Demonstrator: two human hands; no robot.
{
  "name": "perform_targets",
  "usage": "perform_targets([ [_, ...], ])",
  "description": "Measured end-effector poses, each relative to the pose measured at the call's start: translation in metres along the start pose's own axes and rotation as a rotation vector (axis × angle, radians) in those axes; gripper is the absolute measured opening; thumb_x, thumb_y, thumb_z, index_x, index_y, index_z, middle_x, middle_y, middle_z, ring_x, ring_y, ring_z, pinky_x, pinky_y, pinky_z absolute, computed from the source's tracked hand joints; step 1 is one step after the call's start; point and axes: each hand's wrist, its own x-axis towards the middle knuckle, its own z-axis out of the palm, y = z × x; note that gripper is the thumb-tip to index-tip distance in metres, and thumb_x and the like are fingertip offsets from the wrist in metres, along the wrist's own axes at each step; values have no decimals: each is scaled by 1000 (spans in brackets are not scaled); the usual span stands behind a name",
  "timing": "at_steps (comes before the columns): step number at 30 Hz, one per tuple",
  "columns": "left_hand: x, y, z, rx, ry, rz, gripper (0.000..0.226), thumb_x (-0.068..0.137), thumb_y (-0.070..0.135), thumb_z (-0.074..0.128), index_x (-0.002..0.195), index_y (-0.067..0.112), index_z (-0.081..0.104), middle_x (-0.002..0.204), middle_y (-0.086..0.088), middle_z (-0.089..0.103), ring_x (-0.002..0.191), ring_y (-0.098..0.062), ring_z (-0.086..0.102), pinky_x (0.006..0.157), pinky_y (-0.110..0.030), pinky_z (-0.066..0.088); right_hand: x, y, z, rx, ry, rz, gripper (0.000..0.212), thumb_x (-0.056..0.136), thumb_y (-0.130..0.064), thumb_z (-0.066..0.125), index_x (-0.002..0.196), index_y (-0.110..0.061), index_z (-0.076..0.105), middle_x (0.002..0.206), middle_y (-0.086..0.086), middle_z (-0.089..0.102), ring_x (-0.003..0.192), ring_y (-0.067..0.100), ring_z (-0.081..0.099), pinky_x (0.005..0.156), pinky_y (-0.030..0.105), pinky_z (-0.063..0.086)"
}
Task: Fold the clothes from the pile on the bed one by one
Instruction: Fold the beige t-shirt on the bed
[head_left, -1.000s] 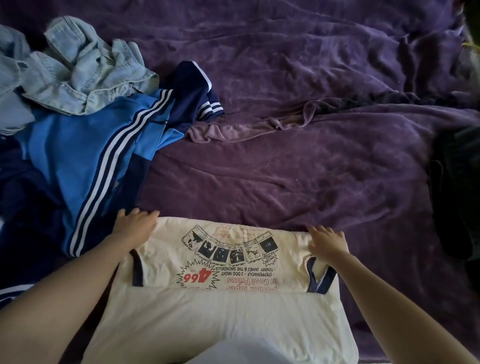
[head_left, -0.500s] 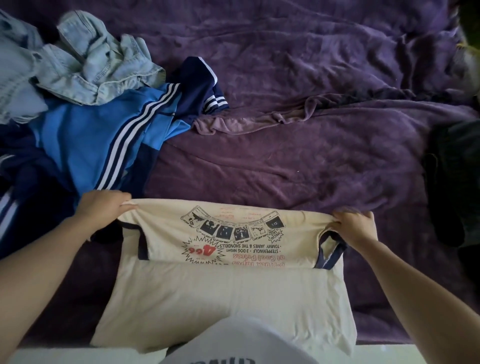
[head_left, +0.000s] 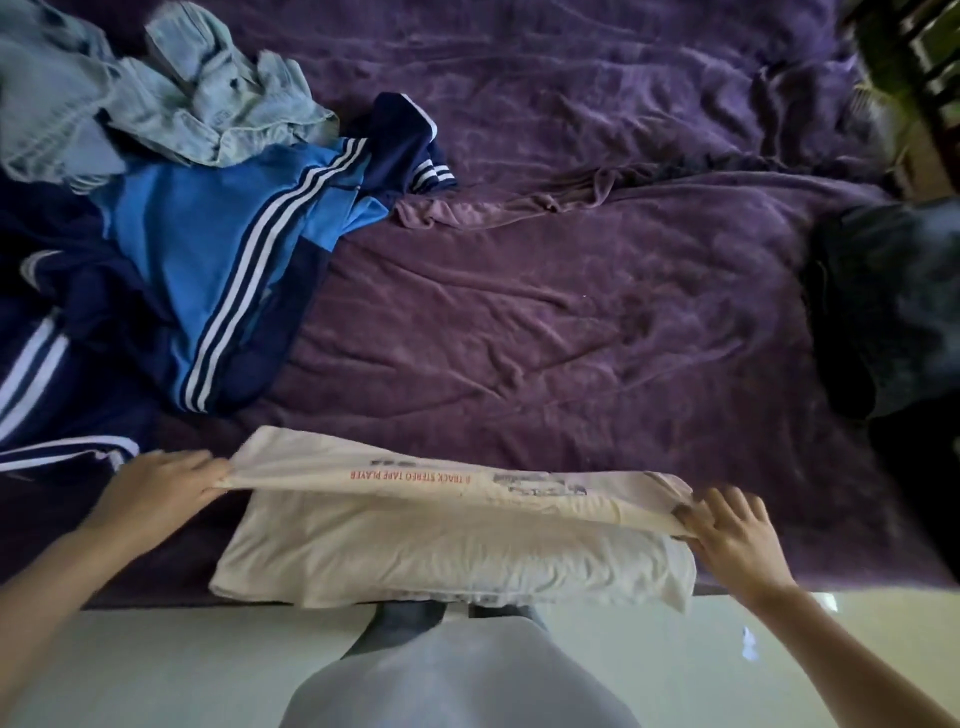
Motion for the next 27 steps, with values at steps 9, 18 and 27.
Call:
perform_targets([
  [9, -68, 61, 38, 118, -483, -438, 51, 55, 5, 82, 105, 13, 72, 79, -15, 63, 74, -38, 63, 62, -45, 49, -48, -59, 24, 297, -793, 716, 55, 85, -56, 53, 133, -29, 47, 153, 2, 21, 142, 24, 14, 111, 36, 21],
  [18, -42, 115, 42, -36, -215, -347, 49, 69, 28, 38, 92, 2, 73, 96, -19, 67, 90, -35, 57, 56, -50, 51, -21, -56, 41, 891, -404, 1602, 29, 80, -11, 70, 102, 3, 58, 107, 21, 53, 95, 33, 51, 76, 33, 38],
  [27, -33, 134, 58, -100, -567, -326, 51, 92, 47, 31, 143, 40, 31, 151, 2, 30, 138, -20, 28, 108, -43, 26, 16, 6, 1, 748, -125, 1487, 11, 78, -4, 63, 76, 6, 67, 59, 11, 53, 62, 23, 49, 60, 30, 40],
])
